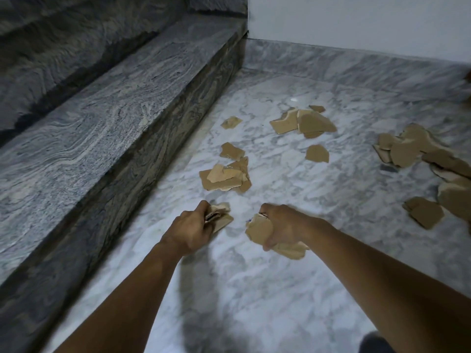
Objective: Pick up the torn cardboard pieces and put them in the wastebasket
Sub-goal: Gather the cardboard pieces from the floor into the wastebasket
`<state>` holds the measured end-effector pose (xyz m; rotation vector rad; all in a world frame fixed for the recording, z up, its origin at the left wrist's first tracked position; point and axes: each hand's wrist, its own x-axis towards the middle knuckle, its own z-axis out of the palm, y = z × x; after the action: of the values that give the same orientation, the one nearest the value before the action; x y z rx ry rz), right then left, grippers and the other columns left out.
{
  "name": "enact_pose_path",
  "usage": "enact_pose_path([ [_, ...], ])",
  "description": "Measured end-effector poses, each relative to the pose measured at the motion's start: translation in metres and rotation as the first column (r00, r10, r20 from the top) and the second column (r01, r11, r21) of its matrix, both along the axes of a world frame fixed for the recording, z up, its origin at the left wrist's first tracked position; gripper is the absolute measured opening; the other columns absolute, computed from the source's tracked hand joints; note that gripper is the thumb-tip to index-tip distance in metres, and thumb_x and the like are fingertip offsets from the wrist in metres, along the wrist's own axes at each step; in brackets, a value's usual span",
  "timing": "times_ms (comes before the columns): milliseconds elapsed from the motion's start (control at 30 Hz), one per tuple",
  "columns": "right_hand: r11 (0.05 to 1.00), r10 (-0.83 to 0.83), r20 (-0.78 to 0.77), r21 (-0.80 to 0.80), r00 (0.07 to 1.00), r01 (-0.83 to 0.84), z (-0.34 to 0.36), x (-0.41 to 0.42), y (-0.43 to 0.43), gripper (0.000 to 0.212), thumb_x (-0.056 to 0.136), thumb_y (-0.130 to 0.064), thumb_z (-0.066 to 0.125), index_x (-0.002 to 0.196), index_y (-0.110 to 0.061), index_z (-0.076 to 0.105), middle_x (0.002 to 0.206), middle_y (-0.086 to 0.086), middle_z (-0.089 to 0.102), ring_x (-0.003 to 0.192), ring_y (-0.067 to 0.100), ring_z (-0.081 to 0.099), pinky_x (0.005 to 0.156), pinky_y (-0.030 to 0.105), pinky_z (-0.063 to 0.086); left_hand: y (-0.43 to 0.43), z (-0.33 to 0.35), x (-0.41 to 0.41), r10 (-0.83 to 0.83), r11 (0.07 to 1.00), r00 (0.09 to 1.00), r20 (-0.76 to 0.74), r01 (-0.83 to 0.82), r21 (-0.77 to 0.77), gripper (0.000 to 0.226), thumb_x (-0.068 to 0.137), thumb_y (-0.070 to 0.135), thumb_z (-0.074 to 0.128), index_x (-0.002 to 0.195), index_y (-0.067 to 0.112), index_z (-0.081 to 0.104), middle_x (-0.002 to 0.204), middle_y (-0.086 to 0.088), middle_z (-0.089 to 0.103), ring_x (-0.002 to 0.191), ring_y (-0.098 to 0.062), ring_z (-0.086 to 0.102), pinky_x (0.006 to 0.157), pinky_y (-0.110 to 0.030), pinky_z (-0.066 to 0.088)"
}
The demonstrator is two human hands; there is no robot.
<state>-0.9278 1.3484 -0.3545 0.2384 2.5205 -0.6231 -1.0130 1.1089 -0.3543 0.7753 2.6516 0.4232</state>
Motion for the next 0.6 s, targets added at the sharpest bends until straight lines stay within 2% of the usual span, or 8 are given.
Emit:
enact_pose_path([
  [100, 0.999, -0.047, 0.017, -0.001, 0.999, 0.047, -0.001, -0.006, 0.008, 0.082, 0.058, -0.048, 0.090, 0.127, -0.021, 0.054, 0.119, -0.001, 0.063, 0.103, 0.019, 0.060, 0.080, 0.029, 0.051, 0.000, -0.001, 0.004, 0.086, 0.996, 0.996, 0.017, -0.087, 0.027, 0.037, 0.095, 0.062, 0.033, 0.101, 0.027, 0.044, 0.095, -0.005, 0.066, 0.090, -0.031, 0.057, 0.074, -0.038, 0.042],
  [167, 0.995, -0.100, -0.005, -0.006, 0.995, 0.100, -0.002, -0.008, 0.014, 0.077, 0.055, -0.051, 0.090, 0.119, -0.022, 0.058, 0.113, -0.002, 0.065, 0.101, 0.019, 0.063, 0.078, 0.029, 0.052, 0.001, 0.001, 0.005, 0.103, 0.995, 0.995, 0.011, -0.103, 0.010, 0.041, 0.098, 0.060, 0.020, 0.100, 0.025, 0.042, 0.100, -0.008, 0.066, 0.094, -0.031, 0.059, 0.077, -0.039, 0.042],
  [233, 0.990, -0.139, -0.025, -0.011, 0.990, 0.138, -0.003, -0.006, 0.019, 0.070, 0.054, -0.051, 0.090, 0.111, -0.024, 0.060, 0.108, -0.002, 0.067, 0.096, 0.019, 0.064, 0.073, 0.029, 0.050, 0.002, 0.000, 0.003, 0.090, 0.995, 0.996, 0.008, -0.090, -0.033, 0.038, 0.101, 0.053, 0.019, 0.103, 0.021, 0.039, 0.104, -0.011, 0.066, 0.092, -0.031, 0.057, 0.077, -0.038, 0.040],
  [300, 0.987, -0.160, -0.017, -0.027, 0.987, 0.160, -0.003, -0.003, 0.021, 0.075, 0.057, -0.047, 0.090, 0.118, -0.021, 0.055, 0.115, -0.001, 0.064, 0.101, 0.020, 0.061, 0.074, 0.029, 0.047, -0.001, -0.004, -0.001, 0.079, 0.997, 0.993, 0.089, -0.077, -0.022, 0.035, 0.101, 0.051, 0.027, 0.104, 0.017, 0.037, 0.102, -0.012, 0.064, 0.091, -0.031, 0.059, 0.076, -0.037, 0.040],
  [400, 0.975, -0.211, -0.015, -0.080, 0.977, 0.209, -0.004, 0.000, 0.024, 0.083, 0.062, -0.038, 0.092, 0.123, -0.019, 0.039, 0.115, 0.003, 0.057, 0.102, 0.024, 0.058, 0.078, 0.032, 0.048, -0.010, -0.006, -0.009, 0.086, 0.995, 0.956, 0.280, -0.094, 0.015, 0.039, 0.096, 0.050, 0.048, 0.108, 0.014, 0.038, 0.099, -0.006, 0.063, 0.088, -0.026, 0.063, 0.072, -0.034, 0.049],
  [467, 0.967, -0.231, -0.005, -0.112, 0.973, 0.229, -0.004, -0.001, 0.025, 0.090, 0.061, -0.037, 0.093, 0.126, -0.021, 0.034, 0.117, 0.003, 0.056, 0.103, 0.024, 0.058, 0.082, 0.034, 0.051, -0.016, -0.004, -0.018, 0.091, 0.996, 0.936, 0.340, -0.092, -0.013, 0.043, 0.091, 0.049, 0.061, 0.114, 0.017, 0.043, 0.104, 0.001, 0.062, 0.092, -0.019, 0.061, 0.072, -0.026, 0.047],
  [533, 0.976, -0.201, 0.005, -0.082, 0.980, 0.200, -0.006, -0.004, 0.026, 0.088, 0.059, -0.040, 0.093, 0.129, -0.019, 0.043, 0.120, 0.002, 0.059, 0.107, 0.023, 0.059, 0.083, 0.031, 0.050, -0.020, -0.001, -0.028, 0.086, 0.996, 0.913, 0.398, -0.078, -0.036, 0.049, 0.083, 0.049, 0.071, 0.117, 0.020, 0.054, 0.103, 0.006, 0.063, 0.095, -0.015, 0.061, 0.076, -0.024, 0.046],
  [600, 0.988, -0.147, 0.041, -0.038, 0.988, 0.148, -0.007, -0.008, 0.028, 0.083, 0.058, -0.044, 0.091, 0.128, -0.020, 0.054, 0.121, 0.000, 0.063, 0.106, 0.020, 0.061, 0.080, 0.028, 0.050, -0.017, 0.004, -0.040, 0.053, 0.998, 0.887, 0.458, -0.040, -0.038, 0.049, 0.077, 0.048, 0.076, 0.113, 0.018, 0.063, 0.094, 0.007, 0.068, 0.089, -0.013, 0.063, 0.075, -0.023, 0.048],
])
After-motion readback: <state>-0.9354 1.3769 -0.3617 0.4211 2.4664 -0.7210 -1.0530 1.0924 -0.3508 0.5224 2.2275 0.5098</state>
